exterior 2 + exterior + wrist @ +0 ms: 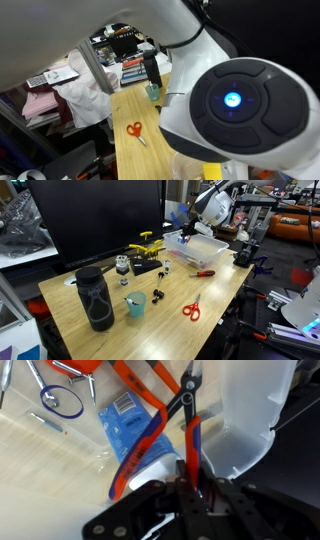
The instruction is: Remove the red object from the storage box and put it on the table
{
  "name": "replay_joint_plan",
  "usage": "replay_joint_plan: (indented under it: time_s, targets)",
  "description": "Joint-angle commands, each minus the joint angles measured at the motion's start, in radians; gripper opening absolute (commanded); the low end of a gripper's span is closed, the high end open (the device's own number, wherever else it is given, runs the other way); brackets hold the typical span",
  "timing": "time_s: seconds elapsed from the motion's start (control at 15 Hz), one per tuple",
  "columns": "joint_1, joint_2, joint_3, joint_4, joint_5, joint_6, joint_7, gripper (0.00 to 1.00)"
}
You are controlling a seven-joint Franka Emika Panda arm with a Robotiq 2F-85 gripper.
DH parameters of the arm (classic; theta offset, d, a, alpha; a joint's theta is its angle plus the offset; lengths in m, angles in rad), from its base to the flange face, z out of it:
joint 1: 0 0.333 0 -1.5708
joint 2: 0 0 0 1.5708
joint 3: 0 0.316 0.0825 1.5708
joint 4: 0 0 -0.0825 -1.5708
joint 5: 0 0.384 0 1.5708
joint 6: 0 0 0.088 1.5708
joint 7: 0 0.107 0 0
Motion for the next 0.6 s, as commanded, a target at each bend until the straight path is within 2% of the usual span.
replay_joint_plan:
  time_s: [0.0,0.27,0.53]
  targets:
    - [0.000,-0.005,-0.002,-0.004,0.003,-0.012,0.003,0.04]
    - [-0.012,-0.002,0.008,-0.002,-0.006,-0.048,-0.005,0.04]
    - [-0.032,0.027,0.040,0.013,-0.020,0.000,-0.022,0.04]
